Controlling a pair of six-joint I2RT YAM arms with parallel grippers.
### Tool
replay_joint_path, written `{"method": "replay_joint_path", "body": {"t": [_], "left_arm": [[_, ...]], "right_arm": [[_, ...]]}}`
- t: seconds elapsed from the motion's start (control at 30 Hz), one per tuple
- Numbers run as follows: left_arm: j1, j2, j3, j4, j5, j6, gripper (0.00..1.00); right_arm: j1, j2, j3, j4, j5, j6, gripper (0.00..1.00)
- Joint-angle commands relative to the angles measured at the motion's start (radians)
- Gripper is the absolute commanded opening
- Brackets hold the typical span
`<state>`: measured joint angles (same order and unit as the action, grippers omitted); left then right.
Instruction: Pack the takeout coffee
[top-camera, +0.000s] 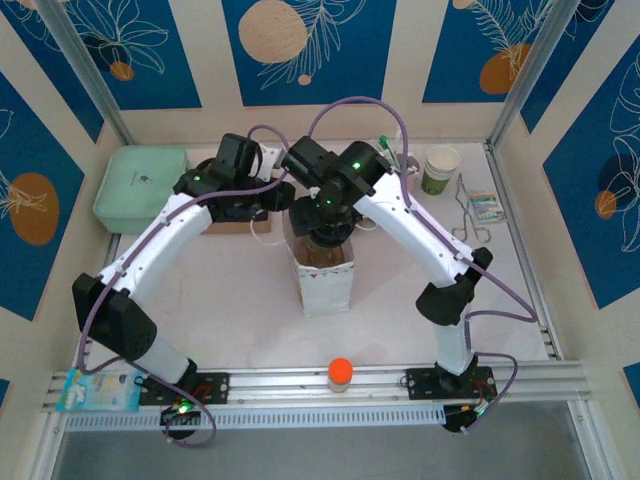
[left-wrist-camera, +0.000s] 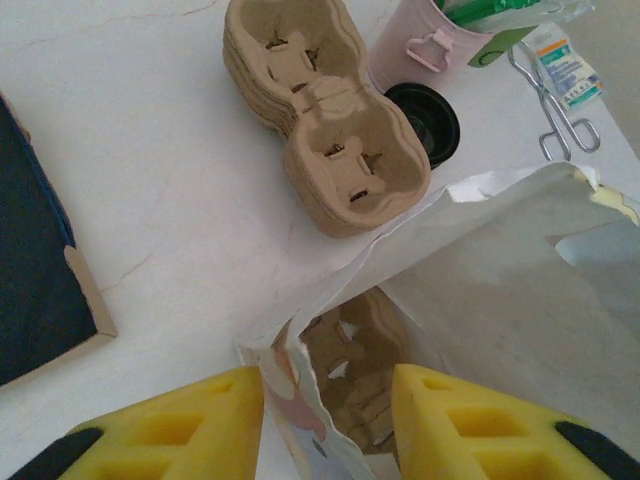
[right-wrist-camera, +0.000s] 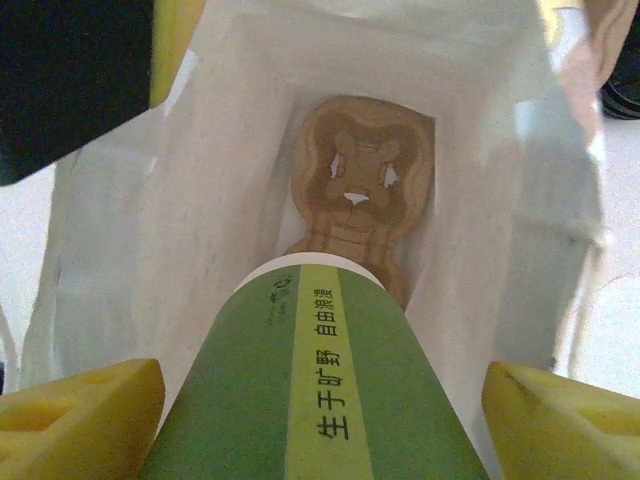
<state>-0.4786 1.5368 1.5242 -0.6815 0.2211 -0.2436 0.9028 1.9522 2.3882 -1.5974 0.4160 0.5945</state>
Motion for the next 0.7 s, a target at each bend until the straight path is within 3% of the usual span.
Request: {"method": "replay_joint_path", "body": {"t": [0.0,0.67], "left_arm": [[0.009,-0.058,-0.040,0.015,0.030,-0.028,0.37],[0.009,-0.165,-0.117,0.016,0.025,-0.064,0.32]], "right_arm": [[0.015,0.014,0.036,-0.038,-0.004,0.005,0.51],[0.051,0.060,0.032,-0.142,0.109,0.023,0.51]]}}
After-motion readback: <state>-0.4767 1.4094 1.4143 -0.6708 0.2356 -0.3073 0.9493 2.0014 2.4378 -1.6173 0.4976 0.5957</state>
